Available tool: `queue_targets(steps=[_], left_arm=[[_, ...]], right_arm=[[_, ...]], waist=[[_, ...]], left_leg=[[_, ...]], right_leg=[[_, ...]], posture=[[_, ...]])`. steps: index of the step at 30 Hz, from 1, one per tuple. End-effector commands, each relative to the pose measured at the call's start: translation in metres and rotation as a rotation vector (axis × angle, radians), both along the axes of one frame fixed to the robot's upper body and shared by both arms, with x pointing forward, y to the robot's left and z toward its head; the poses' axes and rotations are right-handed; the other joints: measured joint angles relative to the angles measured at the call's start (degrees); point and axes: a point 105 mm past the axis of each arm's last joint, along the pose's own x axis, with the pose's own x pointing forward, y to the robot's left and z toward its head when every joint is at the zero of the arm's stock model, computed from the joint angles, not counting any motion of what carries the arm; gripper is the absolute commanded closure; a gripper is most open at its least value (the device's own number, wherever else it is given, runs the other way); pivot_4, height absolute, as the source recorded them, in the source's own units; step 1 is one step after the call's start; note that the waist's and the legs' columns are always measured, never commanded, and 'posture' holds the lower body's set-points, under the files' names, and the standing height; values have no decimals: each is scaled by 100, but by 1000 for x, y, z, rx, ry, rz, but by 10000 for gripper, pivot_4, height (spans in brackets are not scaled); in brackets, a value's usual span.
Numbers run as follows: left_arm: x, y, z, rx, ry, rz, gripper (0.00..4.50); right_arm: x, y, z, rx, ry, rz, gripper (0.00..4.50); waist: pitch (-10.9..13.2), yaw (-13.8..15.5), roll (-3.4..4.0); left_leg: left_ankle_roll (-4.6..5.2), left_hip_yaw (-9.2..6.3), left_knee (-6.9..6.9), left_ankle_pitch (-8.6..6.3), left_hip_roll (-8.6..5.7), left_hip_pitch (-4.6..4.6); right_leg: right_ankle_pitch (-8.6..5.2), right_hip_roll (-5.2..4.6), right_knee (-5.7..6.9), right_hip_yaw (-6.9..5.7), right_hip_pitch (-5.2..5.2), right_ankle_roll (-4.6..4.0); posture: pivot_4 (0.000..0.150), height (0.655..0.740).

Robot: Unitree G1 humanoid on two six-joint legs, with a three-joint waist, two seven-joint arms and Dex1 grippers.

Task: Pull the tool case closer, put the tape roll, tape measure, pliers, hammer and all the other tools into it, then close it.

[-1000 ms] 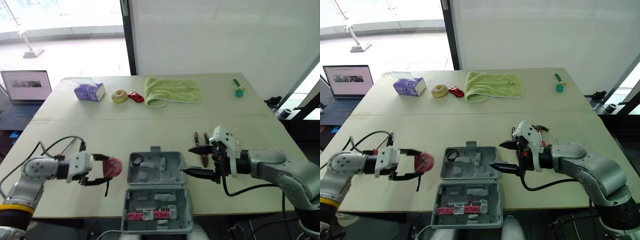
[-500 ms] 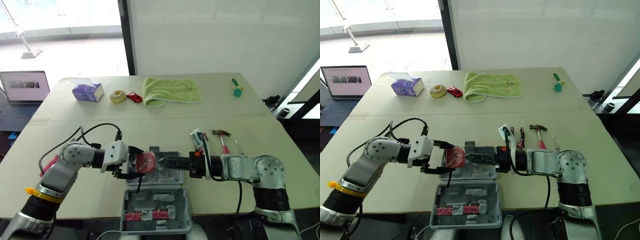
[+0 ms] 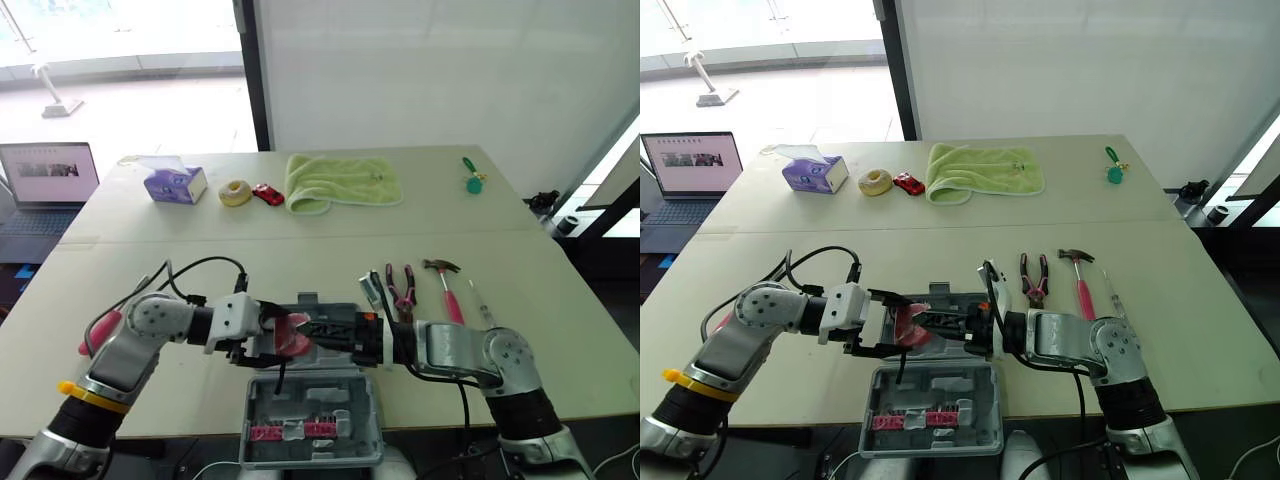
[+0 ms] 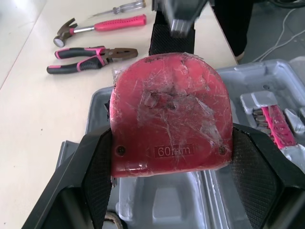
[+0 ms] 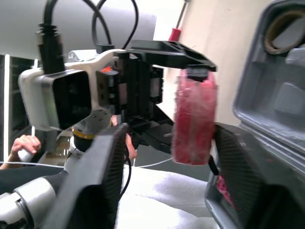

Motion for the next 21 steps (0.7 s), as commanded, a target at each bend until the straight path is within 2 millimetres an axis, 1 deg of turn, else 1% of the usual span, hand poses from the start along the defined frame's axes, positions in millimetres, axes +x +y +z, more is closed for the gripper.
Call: queue_targets(steps=[1, 2, 4, 5, 6, 8, 9, 12, 14, 16, 18, 19, 21], left_arm=[[-5, -10, 4, -26, -4, -37, 15726], [-5, -10, 5, -35, 0, -36, 15726], [-2, -9, 10, -69, 4, -14, 5414], [-1, -8, 12, -87, 14, -2, 1361], [-1, -7, 14, -96, 22, 4, 0], [-2, -2, 16, -98, 33, 11, 0], [-2, 1, 17, -105, 43, 20, 0], [-4, 16, 19, -114, 105, 71, 0], [-8, 23, 22, -153, 175, 101, 0], [-15, 29, 24, -185, 249, 125, 0], [-24, 34, 21, -177, 294, 131, 0], [-30, 36, 18, -164, 321, 127, 0], [-42, 35, 14, -148, 384, 108, 0]], right_arm=[[-9, 11, 17, 86, -34, 64, 35834], [-9, 11, 16, 89, -31, 63, 40100], [-8, 8, 16, 93, -28, 60, 40860], [-8, 6, 16, 95, -27, 58, 40860], [-8, 3, 15, 95, -26, 57, 40861], [-10, -6, 13, 91, -28, 58, 40861], [-12, -14, 12, 87, -32, 61, 40861], [-20, -49, 6, 33, -26, 52, 40861], [-26, -71, 2, -11, -10, 40, 40861], [-33, -99, -1, -93, 18, 10, 40861], [-38, -125, -5, -169, 65, -30, 40861], [-39, -134, -8, -203, 77, -51, 40861], [-37, -147, -13, -231, 101, -89, 40861]], waist=[[0, -6, 0], [0, -10, 0], [0, -8, 0], [-1, -7, 1], [0, -6, 0], [0, -6, 1], [0, 7, 1], [0, 28, 1], [0, 25, 0], [0, 13, 1], [1, 10, 3], [0, 4, 2], [0, -1, 0]], left_leg=[[0, -1, 0, 0, 0, 0], [0, 1, 0, 0, 0, 0], [0, 0, 0, 0, 1, 0], [0, -1, 0, 0, 1, 0], [0, -2, 0, 0, 1, 0], [0, -2, 0, 0, 1, 0], [0, -2, 0, 0, 1, 0], [0, -1, 1, 0, 1, -2], [1, 2, 1, 0, 1, -2], [1, 6, 2, -1, 3, -2], [2, 9, 2, -1, 7, 0], [4, 10, 2, -2, 9, 0], [6, 22, 2, -3, 14, 1]], right_leg=[[0, 0, 0, 0, 0, 0], [0, 0, 0, 0, 0, 0], [0, 2, 0, 0, 0, 0], [0, 3, 0, 0, -1, 0], [0, 3, 0, 0, 0, 0], [0, 3, 0, 1, 0, 0], [0, 3, 0, 1, 0, 0], [0, 2, -4, 0, 2, 0], [-1, 2, -6, 0, 4, 0], [-1, 2, -4, -2, 4, -1], [-2, 2, -5, -1, 5, -2], [-2, 2, -6, 1, 5, -2], [-4, 6, -9, 1, 6, -6]], posture=[[1500, 7367], [1500, 7367], [1500, 7367], [1500, 7367], [1500, 7367], [1500, 7367], [1500, 7367], [1500, 7367], [1500, 7367], [1500, 7367], [1500, 7367], [1500, 7367], [1500, 7367]])
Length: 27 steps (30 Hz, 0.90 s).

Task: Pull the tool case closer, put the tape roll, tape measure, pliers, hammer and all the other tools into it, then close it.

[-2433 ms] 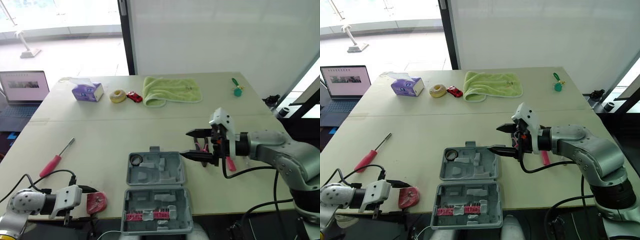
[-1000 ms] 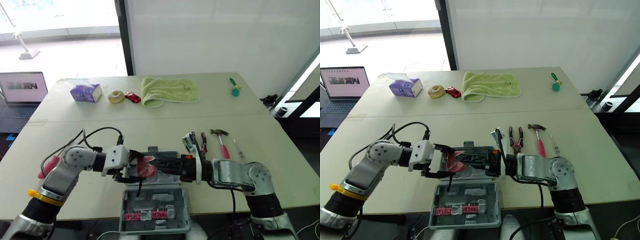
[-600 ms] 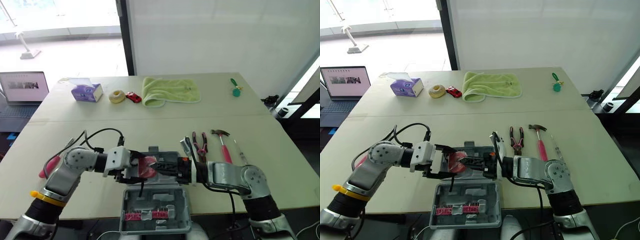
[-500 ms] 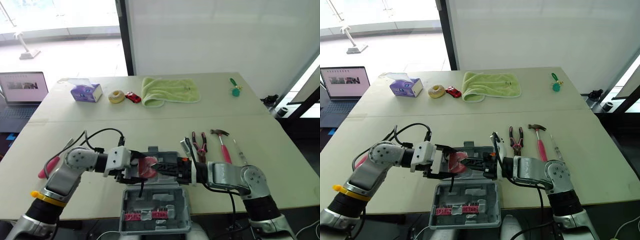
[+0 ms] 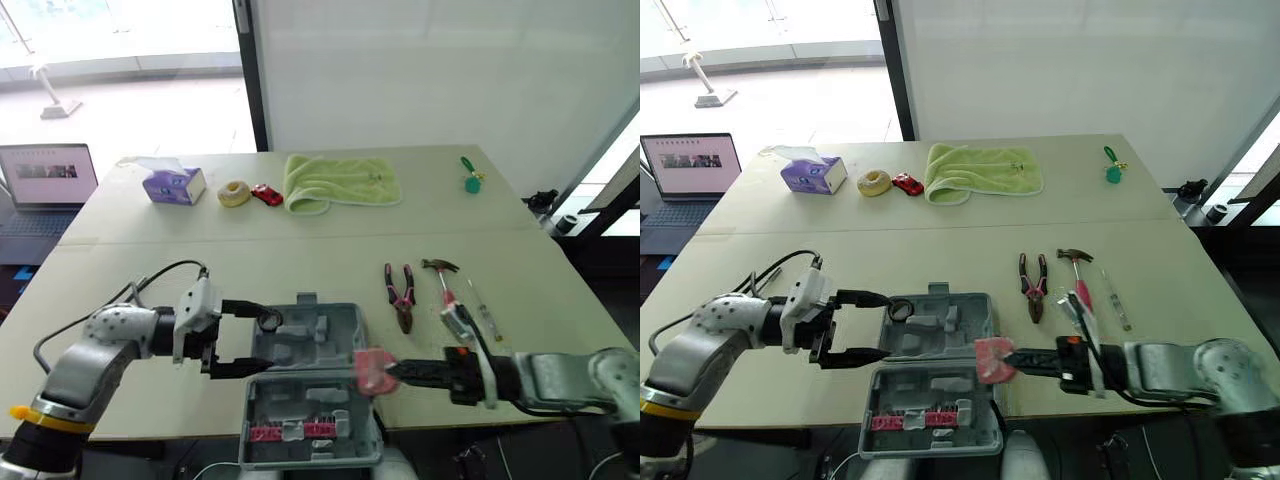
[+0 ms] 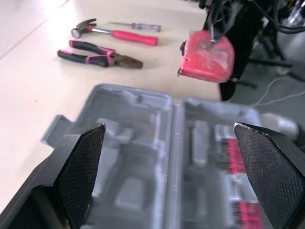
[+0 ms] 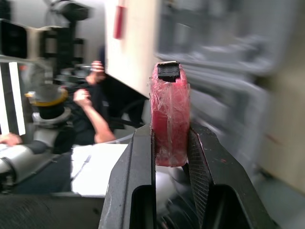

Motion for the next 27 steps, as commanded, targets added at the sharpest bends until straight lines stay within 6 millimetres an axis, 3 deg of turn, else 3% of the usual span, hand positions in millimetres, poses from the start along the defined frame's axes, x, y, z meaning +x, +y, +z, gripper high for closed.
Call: queue_targets(steps=[1, 7, 12, 17, 21, 25, 27], left_arm=[[-19, -3, 5, -7, 60, -53, 0], [-30, -12, 3, 0, 97, -81, 0], [-28, -24, 4, 1, 82, -88, 0], [-30, -26, 5, 3, 83, -92, 0], [-26, -32, 4, 4, 61, -91, 0], [-25, -34, 3, 25, 35, -108, 0], [-23, -34, -1, 63, 0, -116, 0]], right_arm=[[4, -11, 1, 9, -11, -33, 40861], [15, -24, -33, -40, 40, -120, 40861], [19, -20, -51, -57, 36, -126, 40861], [20, -32, -67, -81, 73, -180, 40861], [9, -40, -65, -78, 85, -173, 22364], [3, -55, -49, -106, 51, -170, 2670], [0, -64, -37, -148, 12, -158, 560]], waist=[[0, 8, -1], [0, 58, 0], [1, 47, 3], [-1, 30, 3], [-1, 65, 4], [-1, 69, 6], [-1, 69, 6]], left_leg=[[0, 4, 0, 0, 8, 1], [0, 15, 13, 0, 30, -1], [0, 15, 14, 0, 29, -1], [1, 19, 15, -1, 29, 2], [1, 18, 20, -1, 28, 0], [1, 18, 30, -2, 28, -1], [2, 19, 30, -2, 28, -1]], right_leg=[[-9, 3, 0, 0, 0, -16], [-11, 6, -4, 1, 7, -21], [-11, 8, -3, 0, 6, -21], [-9, 14, -3, 2, 7, -17], [-9, 14, -3, 1, 9, -22], [-9, 12, -4, 2, 15, -20], [-9, 11, -4, 2, 15, -21]], posture=[[1500, 7367], [1500, 7367], [1500, 7367], [1500, 7367], [1500, 7367], [1500, 7367], [1500, 7367]])
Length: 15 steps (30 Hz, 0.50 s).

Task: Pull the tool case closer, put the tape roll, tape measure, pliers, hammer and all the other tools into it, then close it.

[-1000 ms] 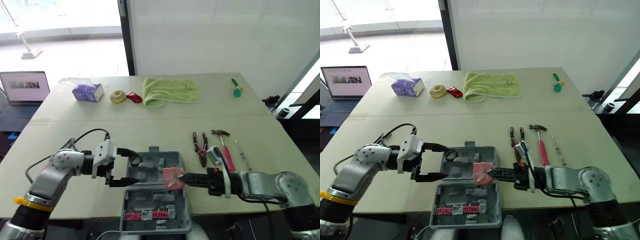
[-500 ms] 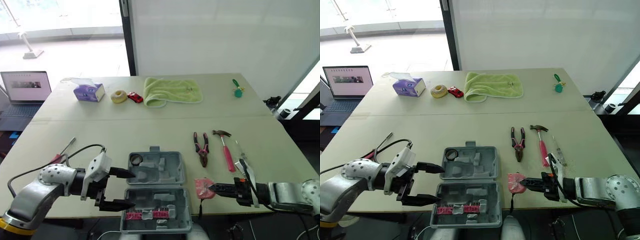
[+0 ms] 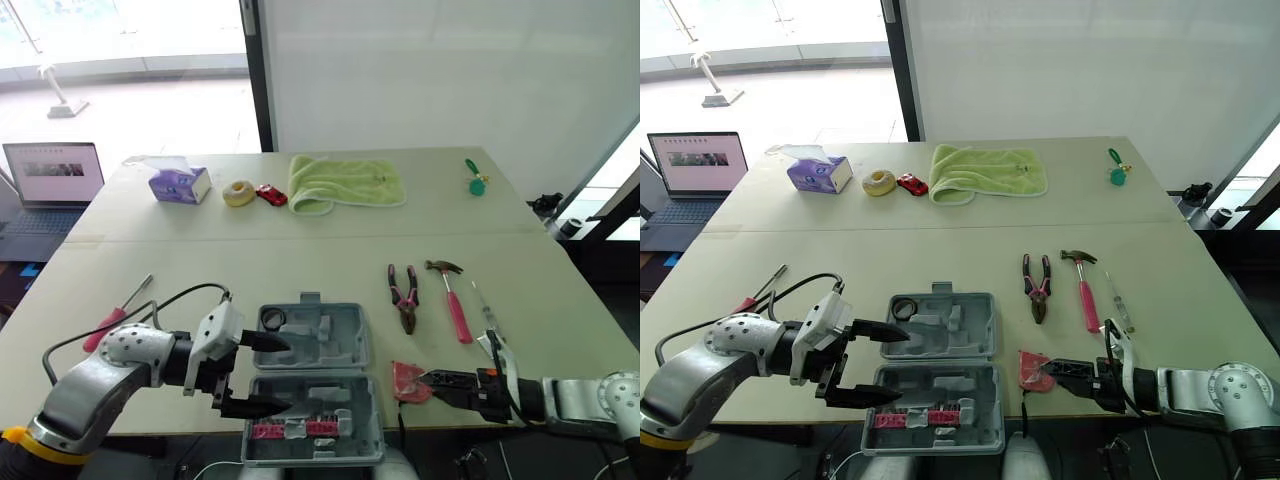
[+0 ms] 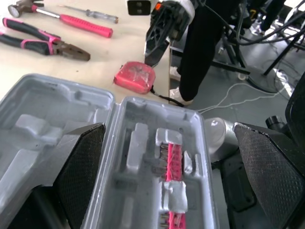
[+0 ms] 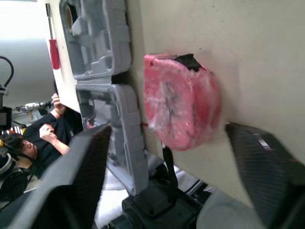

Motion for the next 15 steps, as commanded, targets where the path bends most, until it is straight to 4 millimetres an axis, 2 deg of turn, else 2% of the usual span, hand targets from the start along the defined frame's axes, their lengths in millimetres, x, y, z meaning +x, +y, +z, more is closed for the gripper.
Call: queue_targets(steps=[1, 3, 4, 7, 9, 11, 14, 15], left_arm=[[3, -2, -1, 55, -88, -35, 0], [8, -3, 0, 60, -117, -35, 0], [10, -3, 2, 51, -132, -32, 0], [14, -3, 5, 30, -163, -32, 0], [12, 0, 6, 19, -118, -37, 0], [13, 2, 7, 8, -94, -37, 0], [23, 4, 7, 9, -143, -5, 0], [26, 4, 8, 8, -156, 1, 0]], right_arm=[[0, -22, 29, -117, -117, 19, 560], [1, -27, 47, -204, -241, 72, 560], [3, -30, 52, -314, -329, 127, 560], [4, -33, 58, -630, -592, 411, 560], [-7, -15, 66, -630, -698, 655, 560], [-10, -7, 69, -639, -741, 760, 560], [6, 13, 79, -714, -957, 823, 560], [17, 18, 84, -795, -1084, 793, 560]], waist=[[2, 7, 7], [4, 0, 10], [4, -8, 12], [4, -28, 13], [5, -35, 11], [7, -46, 11], [10, -27, 8], [11, -21, 5]], left_leg=[[0, 0, 0, 0, 0, 0], [1, 6, 1, -1, -4, 0], [1, 6, 1, -1, -4, 0], [6, 13, 0, -5, 0, 2], [8, 24, 1, -8, 2, 2], [8, 35, 0, -8, 5, 5], [8, 36, 7, -8, 12, 4], [8, 38, 8, -8, 11, 4]], right_leg=[[-1, 0, 0, -1, 0, -1], [-1, -1, -1, 1, -1, -2], [-1, 1, -1, 0, -1, -2], [-1, 5, -1, -2, -3, 4], [3, 5, -2, 0, -6, 15], [7, 4, -2, 5, -8, 22], [8, 4, -2, 5, -7, 18], [2, 3, -2, 7, -7, 7]], posture=[[1500, 7367], [1500, 7367], [1500, 7367], [1500, 7367], [1500, 7367], [1500, 7367], [1500, 7367], [1500, 7367]])
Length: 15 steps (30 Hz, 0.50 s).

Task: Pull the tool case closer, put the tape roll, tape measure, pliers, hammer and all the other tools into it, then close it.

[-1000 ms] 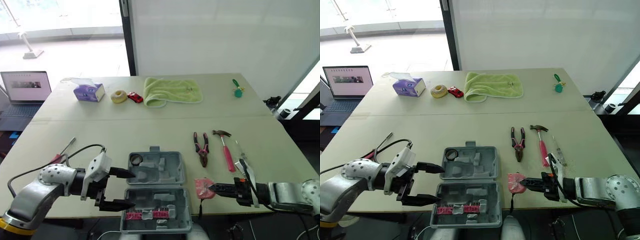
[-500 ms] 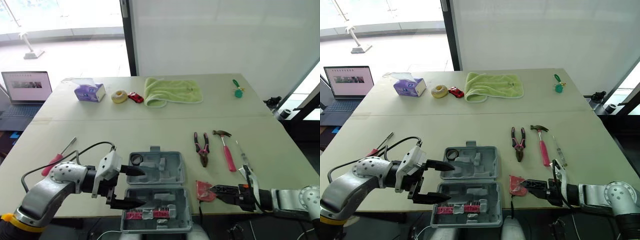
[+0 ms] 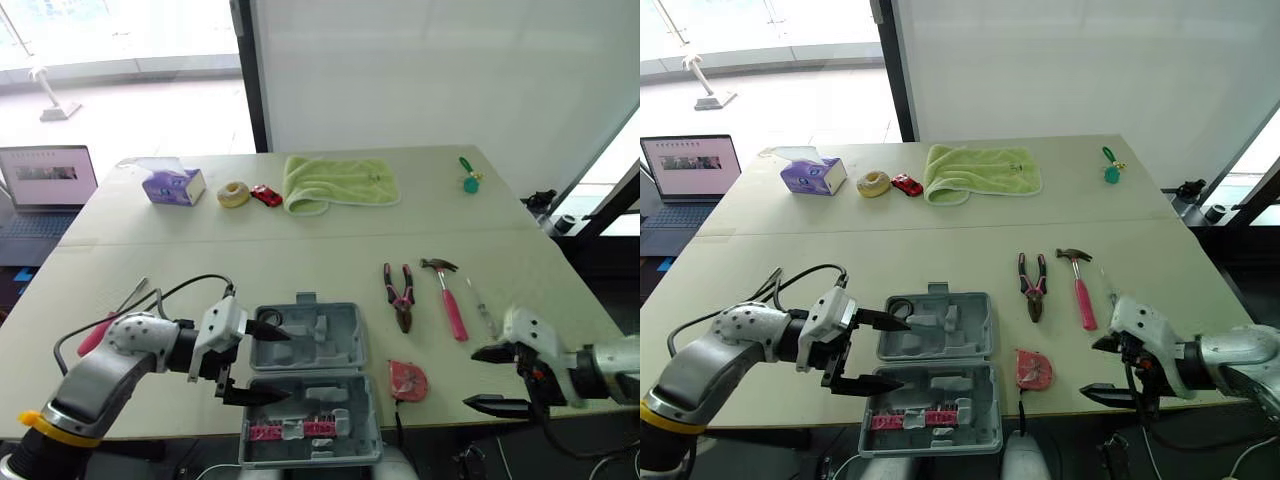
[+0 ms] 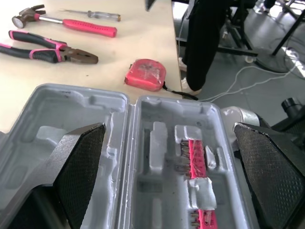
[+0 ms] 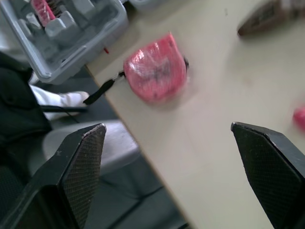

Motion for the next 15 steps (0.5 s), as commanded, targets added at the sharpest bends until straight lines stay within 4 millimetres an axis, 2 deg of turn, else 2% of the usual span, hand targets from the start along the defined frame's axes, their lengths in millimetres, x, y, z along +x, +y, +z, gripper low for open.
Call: queue_targets(steps=[1, 5, 8, 10, 15], left_arm=[[9, 2, 10, -14, -76, 19, 0], [19, 6, 13, -40, -76, 91, 0], [22, 13, 12, -42, -78, 127, 0], [19, 16, 12, -42, -69, 129, 0], [14, 21, 9, -15, -57, 138, 0]], right_arm=[[24, 20, 18, -42, -356, 71, 560], [23, 38, 9, 25, -325, 191, 560], [16, 37, -9, 12, -230, 264, 560], [14, 44, -14, 86, -214, 251, 560], [12, 49, -44, 71, -153, 235, 560]], waist=[[2, 20, -8], [4, 18, -10], [5, 10, -11], [5, 3, -10], [5, 2, -9]], left_leg=[[0, 0, 1, 0, 0, -2], [-2, -1, 2, -1, -2, -5], [-1, -1, 12, -1, 0, -5], [1, -1, 12, -2, -1, -5], [4, -1, 16, -4, 2, -3]], right_leg=[[-1, 0, 0, 0, 0, -2], [2, -9, -2, 7, 0, 3], [2, -8, -1, 8, 3, 3], [2, -7, 0, 8, 3, 3], [2, -7, 4, 9, 2, 2]], posture=[[1500, 7367], [1500, 7367], [1500, 7367], [1500, 7367], [1500, 7367]])
